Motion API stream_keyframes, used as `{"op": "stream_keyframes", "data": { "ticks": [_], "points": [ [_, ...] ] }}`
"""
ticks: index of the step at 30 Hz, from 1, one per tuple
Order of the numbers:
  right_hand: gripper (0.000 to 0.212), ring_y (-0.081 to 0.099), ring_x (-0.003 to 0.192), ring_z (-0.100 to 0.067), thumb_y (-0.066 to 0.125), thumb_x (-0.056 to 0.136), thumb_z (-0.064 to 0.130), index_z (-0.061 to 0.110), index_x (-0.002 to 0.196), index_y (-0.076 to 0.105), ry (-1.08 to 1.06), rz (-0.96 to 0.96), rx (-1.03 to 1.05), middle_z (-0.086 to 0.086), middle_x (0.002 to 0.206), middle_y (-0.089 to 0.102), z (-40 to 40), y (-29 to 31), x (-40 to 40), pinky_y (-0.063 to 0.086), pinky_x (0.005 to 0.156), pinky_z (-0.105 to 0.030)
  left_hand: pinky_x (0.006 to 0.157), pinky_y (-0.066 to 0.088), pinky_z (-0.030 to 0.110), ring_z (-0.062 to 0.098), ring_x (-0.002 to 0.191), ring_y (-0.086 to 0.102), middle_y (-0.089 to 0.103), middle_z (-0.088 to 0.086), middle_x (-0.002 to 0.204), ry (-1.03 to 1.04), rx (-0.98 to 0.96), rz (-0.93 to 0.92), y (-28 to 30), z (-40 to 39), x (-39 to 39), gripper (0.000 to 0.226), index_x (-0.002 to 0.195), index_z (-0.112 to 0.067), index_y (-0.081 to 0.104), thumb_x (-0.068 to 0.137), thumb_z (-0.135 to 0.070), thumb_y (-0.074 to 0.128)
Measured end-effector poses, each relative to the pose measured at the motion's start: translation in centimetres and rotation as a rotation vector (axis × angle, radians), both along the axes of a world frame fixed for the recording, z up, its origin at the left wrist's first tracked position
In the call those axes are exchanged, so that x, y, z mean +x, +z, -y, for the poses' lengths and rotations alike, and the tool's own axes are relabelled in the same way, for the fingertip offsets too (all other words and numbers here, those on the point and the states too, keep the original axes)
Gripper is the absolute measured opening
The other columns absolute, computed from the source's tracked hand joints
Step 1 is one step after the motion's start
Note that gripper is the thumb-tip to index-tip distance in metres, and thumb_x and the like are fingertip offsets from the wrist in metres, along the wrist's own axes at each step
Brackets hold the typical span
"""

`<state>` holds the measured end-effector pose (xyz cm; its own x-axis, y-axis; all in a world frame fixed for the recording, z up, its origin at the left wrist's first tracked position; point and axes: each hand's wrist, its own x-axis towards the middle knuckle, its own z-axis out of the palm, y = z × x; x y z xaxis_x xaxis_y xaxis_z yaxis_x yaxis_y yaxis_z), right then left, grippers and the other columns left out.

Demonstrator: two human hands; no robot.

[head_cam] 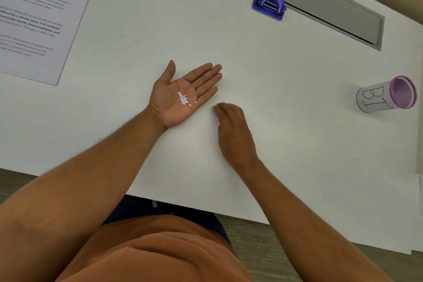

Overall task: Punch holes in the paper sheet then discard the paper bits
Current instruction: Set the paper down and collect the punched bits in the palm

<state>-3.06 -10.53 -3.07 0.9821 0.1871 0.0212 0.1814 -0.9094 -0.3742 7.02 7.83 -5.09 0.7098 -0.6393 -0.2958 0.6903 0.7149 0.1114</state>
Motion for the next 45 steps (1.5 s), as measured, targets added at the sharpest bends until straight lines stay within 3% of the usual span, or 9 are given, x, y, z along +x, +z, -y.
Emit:
{"op": "stream_keyframes", "data": {
  "ticks": [4,9,16,21,28,31,33,37,45],
  "points": [
    [0.050,0.057,0.133,-0.039,0.060,0.093,-0.009,-0.004,0.142,0.057,0.136,-0.024,-0.033,-0.023,0.142,0.059,0.5,0.4,-0.8,0.053,0.106,-0.045,0.133,0.023,0.047,0.034,0.160,0.034,0.036,0.021,0.171,-0.017,0.006,0.003,0.1,0.0,0.1,0.085,0.165,0.001,0.030,0.111,-0.064,0.026],
    [0.052,0.028,0.155,-0.028,0.048,0.107,0.004,0.010,0.158,0.039,0.314,-0.114,-0.089,-0.012,0.166,0.034,1.7,1.2,-0.1,0.016,0.125,-0.030,0.134,0.020,0.047,0.034,0.161,0.032,0.034,0.020,0.172,-0.034,0.013,0.009,0.0,0.1,0.2,0.085,0.166,0.000,0.028,0.112,-0.065,0.025],
    [0.038,0.052,0.128,-0.030,0.045,0.101,-0.001,0.002,0.135,0.062,0.156,-0.205,-0.044,-0.014,0.138,0.059,2.1,2.2,0.2,0.047,0.105,-0.044,0.134,0.020,0.048,0.033,0.160,0.035,0.037,0.020,0.171,-0.041,0.019,0.004,-0.3,0.2,0.2,0.085,0.164,0.001,0.033,0.111,-0.065,0.027],
    [0.038,0.072,0.099,-0.041,0.076,0.078,-0.014,-0.005,0.115,0.072,0.213,-0.075,0.005,-0.020,0.110,0.073,0.7,2.0,0.6,0.062,0.082,-0.048,0.134,0.020,0.048,0.034,0.160,0.035,0.037,0.020,0.171,-0.042,0.013,0.002,-0.3,0.1,0.3,0.085,0.165,0.000,0.032,0.111,-0.065,0.028],
    [0.022,0.070,0.078,-0.036,0.073,0.083,-0.009,0.001,0.103,0.076,0.046,0.025,0.003,-0.013,0.089,0.076,-1.2,1.4,1.7,0.061,0.078,-0.046,0.135,0.019,0.047,0.033,0.161,0.033,0.036,0.020,0.172,-0.048,0.002,0.004,-0.4,0.1,0.3,0.084,0.165,0.001,0.032,0.111,-0.064,0.028],
    [0.014,0.068,0.071,-0.019,0.071,0.086,0.001,0.009,0.096,0.075,-0.254,-0.039,0.261,-0.002,0.082,0.074,-2.5,2.5,2.1,0.060,0.075,-0.039,0.135,0.017,0.047,0.034,0.161,0.032,0.036,0.020,0.171,-0.047,0.005,-0.003,-0.4,0.1,0.2,0.085,0.164,0.001,0.034,0.111,-0.065,0.028],
    [0.015,0.070,0.074,-0.009,0.074,0.084,0.006,0.016,0.096,0.075,-0.391,-0.071,0.492,0.009,0.083,0.075,-3.6,3.6,2.4,0.060,0.073,-0.023,0.135,0.019,0.048,0.035,0.161,0.032,0.036,0.021,0.171,-0.045,-0.005,-0.008,-0.3,0.1,0.2,0.085,0.163,0.002,0.034,0.111,-0.065,0.028],
    [0.014,0.071,0.079,-0.005,0.080,0.084,0.013,0.018,0.096,0.075,-0.363,-0.063,0.677,0.014,0.086,0.074,-6.4,5.1,3.0,0.054,0.072,-0.011,0.131,0.027,0.051,0.034,0.161,0.032,0.036,0.020,0.171,-0.061,-0.030,-0.010,0.1,0.0,0.1,0.086,0.165,0.001,0.032,0.110,-0.066,0.029],
    [0.016,0.070,0.087,0.004,0.077,0.090,0.011,0.016,0.105,0.076,-0.333,-0.121,0.651,0.013,0.093,0.075,-6.9,5.0,4.6,0.049,0.077,-0.005,0.133,0.022,0.050,0.033,0.160,0.035,0.040,0.020,0.169,-0.066,0.006,0.007,-0.1,0.0,0.0,0.087,0.164,0.002,0.033,0.110,-0.066,0.027]
  ]
}}
